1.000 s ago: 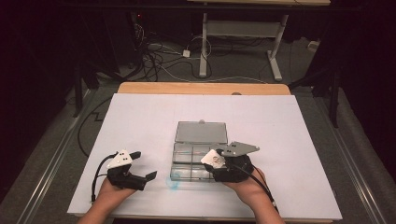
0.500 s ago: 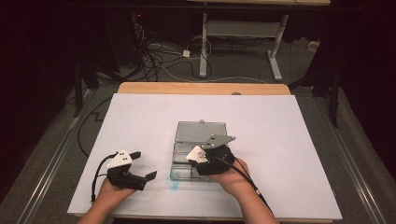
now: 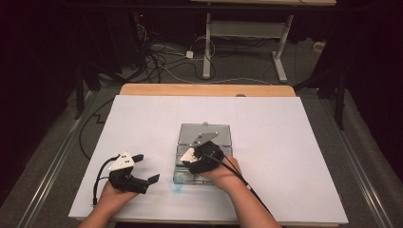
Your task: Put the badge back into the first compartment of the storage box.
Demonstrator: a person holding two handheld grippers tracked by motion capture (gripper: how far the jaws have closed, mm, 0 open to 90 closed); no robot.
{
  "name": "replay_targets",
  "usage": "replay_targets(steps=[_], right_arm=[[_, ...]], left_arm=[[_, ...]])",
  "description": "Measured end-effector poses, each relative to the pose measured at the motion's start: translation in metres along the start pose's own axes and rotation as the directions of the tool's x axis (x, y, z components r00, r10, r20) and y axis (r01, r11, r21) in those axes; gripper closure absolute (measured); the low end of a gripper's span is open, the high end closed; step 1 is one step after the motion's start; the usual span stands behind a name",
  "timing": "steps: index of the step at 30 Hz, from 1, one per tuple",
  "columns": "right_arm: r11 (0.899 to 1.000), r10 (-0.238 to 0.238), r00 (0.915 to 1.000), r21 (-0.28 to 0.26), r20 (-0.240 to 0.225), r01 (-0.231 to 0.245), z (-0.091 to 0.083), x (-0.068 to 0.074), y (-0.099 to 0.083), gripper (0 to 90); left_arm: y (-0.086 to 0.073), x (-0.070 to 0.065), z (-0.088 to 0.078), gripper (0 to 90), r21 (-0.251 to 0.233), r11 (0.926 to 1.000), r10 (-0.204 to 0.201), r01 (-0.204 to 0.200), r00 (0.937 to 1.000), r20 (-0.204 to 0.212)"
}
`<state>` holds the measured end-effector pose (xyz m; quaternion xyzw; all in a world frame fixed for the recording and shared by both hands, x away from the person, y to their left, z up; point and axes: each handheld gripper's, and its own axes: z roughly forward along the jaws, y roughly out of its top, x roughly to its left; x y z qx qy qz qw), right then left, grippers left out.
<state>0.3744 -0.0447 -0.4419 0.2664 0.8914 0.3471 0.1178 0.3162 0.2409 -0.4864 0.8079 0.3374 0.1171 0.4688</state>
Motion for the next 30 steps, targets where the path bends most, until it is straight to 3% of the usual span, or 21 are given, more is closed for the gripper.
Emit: replay_targets(steps=[12, 17, 23, 30], right_arm=[[0.998, -0.016, 0.9999, 0.065, 0.002, 0.016, 0.020, 0.002, 0.007, 33.5], [0.998, -0.005, 1.0000, 0.063, -0.004, 0.005, 0.020, 0.001, 0.007, 32.8], [0.999, 0.011, 0.9999, 0.038, 0.004, -0.012, 0.010, 0.001, 0.007, 32.2], [0.999, 0.025, 0.9996, -0.033, 0.010, -0.024, -0.015, 0.001, -0.002, 41.5]], left_arm=[[0.000, 0.001, 0.000, 0.0, -0.002, 1.0000, -0.003, 0.003, 1.0000, 0.004], [0.000, 0.001, 0.000, 0.0, -0.002, 1.0000, -0.005, 0.005, 1.0000, 0.006], [0.000, 0.001, 0.000, 0.0, -0.002, 1.0000, -0.004, 0.004, 1.0000, 0.007], [0.000, 0.001, 0.000, 0.0, 0.000, 1.0000, -0.005, 0.005, 1.0000, 0.007]])
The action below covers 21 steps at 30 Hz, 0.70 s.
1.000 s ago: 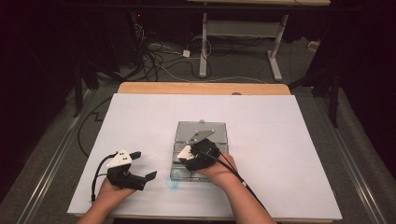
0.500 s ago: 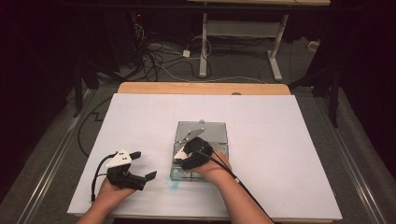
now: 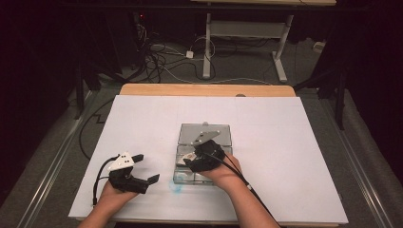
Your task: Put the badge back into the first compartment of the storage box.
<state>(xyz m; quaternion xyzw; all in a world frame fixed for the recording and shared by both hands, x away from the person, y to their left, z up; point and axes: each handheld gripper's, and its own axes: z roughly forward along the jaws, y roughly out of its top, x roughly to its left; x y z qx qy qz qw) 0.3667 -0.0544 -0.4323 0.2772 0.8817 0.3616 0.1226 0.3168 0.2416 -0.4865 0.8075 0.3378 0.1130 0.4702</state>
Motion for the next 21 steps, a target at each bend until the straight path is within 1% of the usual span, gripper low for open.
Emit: replay_targets(steps=[2, 3, 5, 6, 7, 9, 10, 12, 15, 16, 18, 19, 20, 21], right_arm=[[1.000, 0.003, 1.0000, -0.008, -0.002, -0.003, -0.006, 0.002, -0.005, 47.2], [1.000, -0.001, 1.0000, -0.015, -0.007, 0.001, -0.008, 0.003, -0.008, 52.4], [1.000, -0.015, 0.9991, -0.017, -0.040, 0.015, -0.010, 0.005, -0.011, 63.7], [1.000, -0.015, 0.9980, -0.010, -0.061, 0.014, -0.010, 0.007, -0.012, 68.6], [1.000, -0.023, 0.9971, -0.010, -0.073, 0.022, -0.009, 0.008, -0.012, 75.9], [0.999, -0.048, 0.9951, -0.005, -0.087, 0.048, -0.008, 0.013, -0.011, 86.4], [0.998, -0.063, 0.9936, -0.001, -0.094, 0.063, -0.007, 0.015, -0.010, 90.0], [0.996, -0.089, 0.9901, 0.020, -0.108, 0.092, -0.002, 0.019, -0.007, 90.0], [0.992, -0.109, 0.9886, 0.057, -0.104, 0.115, 0.006, 0.022, -0.004, 90.0], [0.991, -0.112, 0.9881, 0.062, -0.105, 0.119, 0.008, 0.021, -0.003, 90.0], [0.989, -0.116, 0.9901, 0.082, -0.080, 0.122, 0.010, 0.019, -0.002, 90.0], [0.988, -0.118, 0.9900, 0.087, -0.078, 0.124, 0.011, 0.018, -0.002, 90.0], [0.989, -0.108, 0.9914, 0.092, -0.073, 0.115, 0.011, 0.016, -0.002, 90.0], [0.989, -0.109, 0.9920, 0.097, -0.064, 0.115, 0.010, 0.014, -0.002, 90.0]], left_arm=[[0.000, 0.000, 0.000, 0.0, 0.000, 1.0000, -0.001, 0.001, 1.0000, -0.001], [0.000, 0.000, 0.000, 0.0, 0.000, 1.0000, 0.000, 0.000, 1.0000, -0.002], [0.000, 0.000, 0.000, 0.0, 0.001, 1.0000, -0.001, 0.001, 1.0000, -0.003], [0.000, 0.000, 0.000, 0.0, 0.001, 1.0000, -0.002, 0.002, 1.0000, -0.004], [0.000, 0.000, 0.000, 0.0, 0.001, 1.0000, -0.003, 0.003, 1.0000, -0.004], [0.000, 0.000, 0.000, 0.0, 0.001, 1.0000, -0.003, 0.003, 1.0000, -0.005], [0.000, 0.000, 0.000, 0.0, 0.001, 1.0000, -0.003, 0.003, 1.0000, -0.005], [0.000, 0.000, 0.000, 0.0, 0.001, 1.0000, -0.002, 0.002, 1.0000, -0.004], [0.000, 0.000, 0.000, 0.0, 0.000, 1.0000, -0.003, 0.003, 1.0000, -0.005], [0.000, 0.000, 0.000, 0.0, 0.000, 1.0000, -0.002, 0.002, 1.0000, -0.005], [0.000, 0.000, 0.000, 0.0, -0.001, 1.0000, 0.000, 0.000, 1.0000, -0.004], [0.000, 0.000, 0.000, 0.0, 0.000, 1.0000, 0.000, 0.000, 1.0000, -0.003], [0.000, 0.000, 0.000, 0.0, 0.001, 1.0000, 0.000, 0.000, 1.0000, -0.003], [0.000, 0.000, 0.000, 0.0, 0.001, 1.0000, 0.000, 0.000, 1.0000, -0.002]])
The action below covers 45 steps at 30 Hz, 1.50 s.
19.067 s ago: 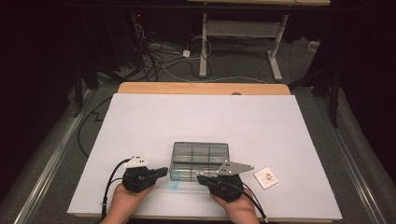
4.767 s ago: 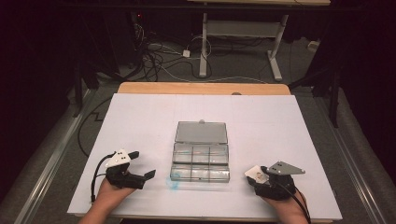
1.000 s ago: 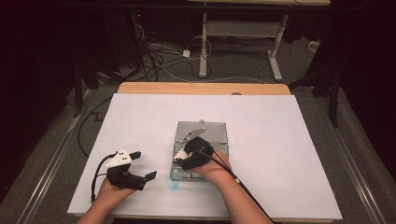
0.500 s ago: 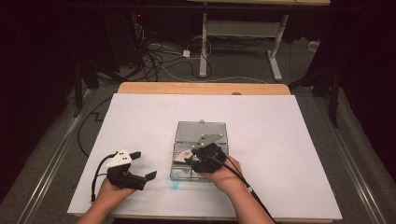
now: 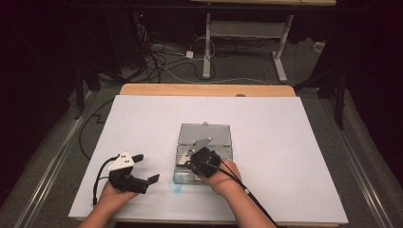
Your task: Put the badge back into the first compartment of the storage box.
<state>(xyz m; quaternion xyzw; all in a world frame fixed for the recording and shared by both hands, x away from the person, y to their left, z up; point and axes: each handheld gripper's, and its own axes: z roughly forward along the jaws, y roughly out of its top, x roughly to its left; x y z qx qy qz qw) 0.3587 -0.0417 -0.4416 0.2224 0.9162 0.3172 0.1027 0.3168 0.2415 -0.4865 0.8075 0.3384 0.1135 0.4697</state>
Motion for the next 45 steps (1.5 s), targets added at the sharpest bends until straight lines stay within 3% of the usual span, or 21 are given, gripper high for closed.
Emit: replay_targets(steps=[4, 9, 16, 21, 23, 27, 35, 45], right_arm=[[1.000, 0.015, 0.9998, -0.014, 0.013, -0.015, -0.004, -0.006, -0.002, 90.0], [0.996, 0.067, 0.9977, -0.059, 0.012, -0.066, -0.014, -0.012, -0.010, 90.0], [0.997, 0.078, 0.9926, -0.001, 0.093, -0.078, -0.011, -0.020, -0.014, 90.0], [0.998, 0.055, 0.9958, 0.033, 0.073, -0.058, 0.001, -0.016, -0.004, 90.0], [0.998, 0.050, 0.9960, 0.020, 0.074, -0.052, 0.001, -0.015, -0.002, 90.0], [0.996, 0.085, 0.9949, -0.023, 0.054, -0.084, -0.007, -0.018, -0.006, 90.0], [0.979, 0.169, 0.9839, -0.123, 0.058, -0.161, -0.039, -0.025, -0.039, 90.0], [0.944, 0.261, 0.9591, -0.236, 0.110, -0.230, -0.086, -0.033, -0.088, 90.0]], left_arm=[[0.000, 0.000, 0.000, 0.0, -0.001, 1.0000, -0.001, 0.001, 1.0000, 0.000], [0.000, 0.000, 0.000, 0.0, -0.002, 1.0000, -0.003, 0.003, 1.0000, -0.001], [0.000, 0.000, 0.000, 0.0, 0.001, 1.0000, -0.005, 0.005, 1.0000, -0.007], [0.000, 0.000, -0.001, 0.0, -0.007, 0.9999, -0.009, 0.009, 0.9999, -0.005], [-0.001, 0.000, -0.001, 0.0, -0.010, 0.9999, -0.008, 0.008, 1.0000, -0.003], [-0.001, 0.000, -0.001, 0.0, -0.008, 0.9999, -0.006, 0.006, 1.0000, 0.002], [0.000, 0.001, -0.001, 0.0, -0.005, 0.9999, -0.009, 0.009, 0.9999, 0.007], [-0.001, 0.000, -0.001, 0.0, -0.003, 0.9999, -0.012, 0.012, 0.9999, -0.001]])
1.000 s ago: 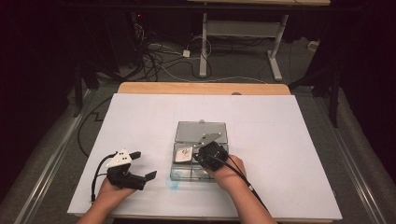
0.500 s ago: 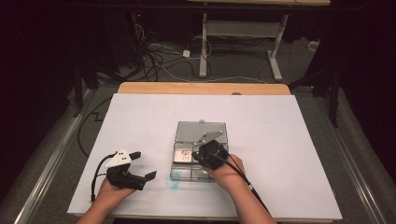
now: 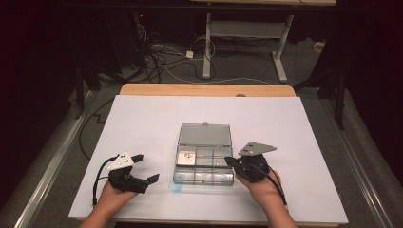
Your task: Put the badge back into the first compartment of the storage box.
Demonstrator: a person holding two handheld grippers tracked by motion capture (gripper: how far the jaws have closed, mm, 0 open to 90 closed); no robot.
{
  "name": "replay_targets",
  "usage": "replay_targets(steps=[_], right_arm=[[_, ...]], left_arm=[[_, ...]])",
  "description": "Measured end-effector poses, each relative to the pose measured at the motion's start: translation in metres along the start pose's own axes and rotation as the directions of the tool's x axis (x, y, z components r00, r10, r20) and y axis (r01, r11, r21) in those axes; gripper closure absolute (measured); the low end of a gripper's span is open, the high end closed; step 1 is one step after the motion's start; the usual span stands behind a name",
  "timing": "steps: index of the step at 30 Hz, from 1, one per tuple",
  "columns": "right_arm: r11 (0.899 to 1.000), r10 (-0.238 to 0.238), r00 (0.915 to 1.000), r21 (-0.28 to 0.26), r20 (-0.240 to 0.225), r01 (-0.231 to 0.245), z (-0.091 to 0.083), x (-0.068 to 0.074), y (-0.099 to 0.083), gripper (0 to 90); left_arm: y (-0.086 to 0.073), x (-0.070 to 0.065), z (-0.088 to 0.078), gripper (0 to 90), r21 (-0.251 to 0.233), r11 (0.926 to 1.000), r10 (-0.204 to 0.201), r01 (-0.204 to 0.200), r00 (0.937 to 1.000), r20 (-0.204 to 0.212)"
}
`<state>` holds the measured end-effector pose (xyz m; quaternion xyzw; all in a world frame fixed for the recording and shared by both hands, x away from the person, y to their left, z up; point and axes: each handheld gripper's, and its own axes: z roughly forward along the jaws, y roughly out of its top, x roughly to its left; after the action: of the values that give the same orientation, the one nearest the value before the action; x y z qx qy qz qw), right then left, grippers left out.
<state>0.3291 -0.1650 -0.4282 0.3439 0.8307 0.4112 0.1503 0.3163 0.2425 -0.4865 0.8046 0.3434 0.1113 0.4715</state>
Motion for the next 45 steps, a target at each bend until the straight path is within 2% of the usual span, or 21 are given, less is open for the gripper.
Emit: replay_targets(steps=[7, 15, 17, 21, 26, 31, 32, 35, 37, 41, 42, 45], right_arm=[[0.998, 0.061, 0.9960, -0.026, 0.066, -0.059, -0.028, -0.017, -0.032, 90.0], [0.991, 0.137, 0.9848, -0.016, 0.106, -0.137, -0.037, -0.030, -0.081, 90.0], [0.989, 0.145, 0.9820, -0.004, 0.121, -0.146, -0.038, -0.034, -0.086, 90.0], [0.986, 0.167, 0.9769, -0.022, 0.133, -0.166, -0.040, -0.039, -0.089, 90.0], [0.986, 0.165, 0.9781, -0.020, 0.127, -0.164, -0.038, -0.039, -0.089, 72.8], [0.988, 0.154, 0.9809, -0.015, 0.119, -0.154, -0.035, -0.037, -0.088, 49.8], [0.988, 0.155, 0.9796, -0.019, 0.128, -0.154, -0.035, -0.037, -0.088, 42.2], [0.989, 0.146, 0.9781, -0.033, 0.149, -0.142, -0.037, -0.035, -0.088, 29.8], [0.989, 0.149, 0.9774, -0.041, 0.150, -0.144, -0.037, -0.035, -0.087, 18.5], [0.987, 0.160, 0.9724, -0.047, 0.170, -0.154, -0.038, -0.036, -0.088, 2.9], [0.986, 0.165, 0.9710, -0.044, 0.173, -0.159, -0.037, -0.037, -0.087, 0.0], [0.986, 0.169, 0.9679, -0.044, 0.186, -0.163, -0.037, -0.036, -0.087, 0.0]], left_arm=[[0.000, 0.000, 0.000, 0.0, 0.002, 1.0000, -0.002, 0.002, 1.0000, -0.002], [0.000, 0.000, 0.000, 0.0, 0.002, 1.0000, -0.002, 0.002, 1.0000, 0.001], [0.000, 0.000, 0.000, 0.0, 0.002, 1.0000, -0.002, 0.002, 1.0000, 0.002], [0.000, 0.000, 0.000, 0.0, 0.002, 1.0000, -0.002, 0.002, 1.0000, 0.003], [0.000, 0.000, 0.000, 0.0, 0.003, 1.0000, -0.003, 0.003, 1.0000, -0.001], [0.000, 0.000, 0.000, 0.0, 0.003, 1.0000, -0.005, 0.005, 1.0000, -0.004], [0.000, 0.000, 0.000, 0.0, 0.004, 1.0000, -0.004, 0.004, 1.0000, -0.005], [0.000, 0.000, 0.001, 0.0, 0.005, 0.9999, -0.008, 0.009, 0.9999, -0.006], [0.001, 0.001, 0.000, 0.0, 0.006, 0.9999, -0.012, 0.012, 0.9999, -0.005], [0.001, 0.000, 0.001, 0.0, 0.010, 0.9998, -0.015, 0.015, 0.9998, -0.013], [0.001, 0.001, 0.001, 0.0, 0.014, 0.9997, -0.018, 0.018, 0.9997, -0.016], [0.003, 0.002, 0.003, 0.0, 0.034, 0.9990, -0.029, 0.030, 0.9994, -0.019]])
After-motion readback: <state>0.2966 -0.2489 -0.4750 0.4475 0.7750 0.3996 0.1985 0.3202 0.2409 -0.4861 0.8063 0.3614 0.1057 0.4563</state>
